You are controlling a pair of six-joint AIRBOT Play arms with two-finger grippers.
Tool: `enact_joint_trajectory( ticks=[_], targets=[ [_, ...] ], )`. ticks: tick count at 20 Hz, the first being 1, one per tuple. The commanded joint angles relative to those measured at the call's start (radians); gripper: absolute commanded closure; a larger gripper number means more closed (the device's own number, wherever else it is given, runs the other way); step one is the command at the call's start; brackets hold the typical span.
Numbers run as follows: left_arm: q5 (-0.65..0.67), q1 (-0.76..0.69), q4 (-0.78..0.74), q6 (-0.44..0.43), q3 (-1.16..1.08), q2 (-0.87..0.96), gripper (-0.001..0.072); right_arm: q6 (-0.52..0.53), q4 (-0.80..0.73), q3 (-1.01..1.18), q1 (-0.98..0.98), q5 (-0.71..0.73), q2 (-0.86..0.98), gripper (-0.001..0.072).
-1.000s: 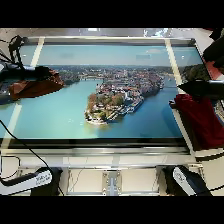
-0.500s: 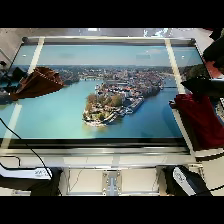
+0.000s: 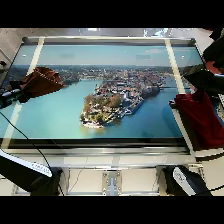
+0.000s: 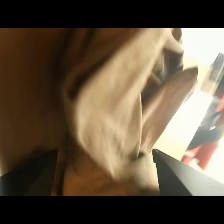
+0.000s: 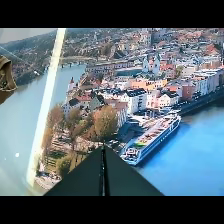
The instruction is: Fold the shirts.
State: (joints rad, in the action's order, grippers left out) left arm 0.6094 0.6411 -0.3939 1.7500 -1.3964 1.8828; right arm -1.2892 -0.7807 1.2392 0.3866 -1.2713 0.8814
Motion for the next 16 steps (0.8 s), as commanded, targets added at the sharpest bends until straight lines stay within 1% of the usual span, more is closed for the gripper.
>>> enact_joint_trajectory(
  ticks=[1, 2, 3, 4, 6, 8, 10, 12, 13, 14, 15, 16],
  targets=[
    [-0.132, -0.018, 0.279, -0.166, -0.002, 0.075, 0.0007, -0.048, 0.004, 0.0, -0.001, -0.009, 0.0, 0.0696],
    [-0.138, -0.021, 0.342, -0.226, -0.002, 0.082, 0.0112, -0.054, 0.003, 0.0, -0.001, -0.011, 0.0, 0.0696],
    [-0.138, -0.024, 0.406, -0.274, -0.002, 0.086, 0.0513, -0.054, 0.003, 0.0, -0.001, -0.01, 0.0, 0.0697],
    [-0.136, -0.024, 0.449, -0.308, -0.002, 0.085, 0.0688, -0.054, 0.003, 0.0, -0.001, -0.01, 0.0, 0.0696],
    [-0.077, -0.023, 0.532, -0.404, -0.002, 0.074, 0.0694, -0.054, 0.002, 0.0, -0.001, -0.011, 0.0, 0.0697],
    [0.04, -0.023, 0.612, -0.523, -0.002, 0.044, 0.0695, -0.053, 0.002, 0.0, -0.001, -0.01, 0.0, 0.0697],
    [0.193, -0.037, 0.656, -0.644, -0.002, -0.015, 0.0695, -0.053, 0.001, 0.0, -0.001, -0.01, 0.0, 0.0697],
    [0.393, -0.075, 0.656, -0.719, -0.002, -0.1, 0.0696, -0.053, 0.002, 0.003, -0.001, -0.01, 0.0, 0.0697],
    [0.481, -0.105, 0.65, -0.744, -0.002, -0.143, 0.0696, -0.052, 0.002, 0.003, -0.001, -0.011, 0.0, 0.0696],
    [0.549, -0.147, 0.622, -0.745, -0.002, -0.193, 0.0696, -0.052, 0.002, 0.003, -0.001, -0.012, 0.0, 0.0696],
    [0.575, -0.193, 0.564, -0.744, -0.002, -0.244, 0.0696, -0.052, 0.002, 0.003, -0.001, -0.012, 0.0, 0.0697],
    [0.576, -0.248, 0.473, -0.74, -0.002, -0.301, 0.0697, -0.05, 0.002, 0.003, -0.001, -0.012, 0.0, 0.0697]
  ],
)
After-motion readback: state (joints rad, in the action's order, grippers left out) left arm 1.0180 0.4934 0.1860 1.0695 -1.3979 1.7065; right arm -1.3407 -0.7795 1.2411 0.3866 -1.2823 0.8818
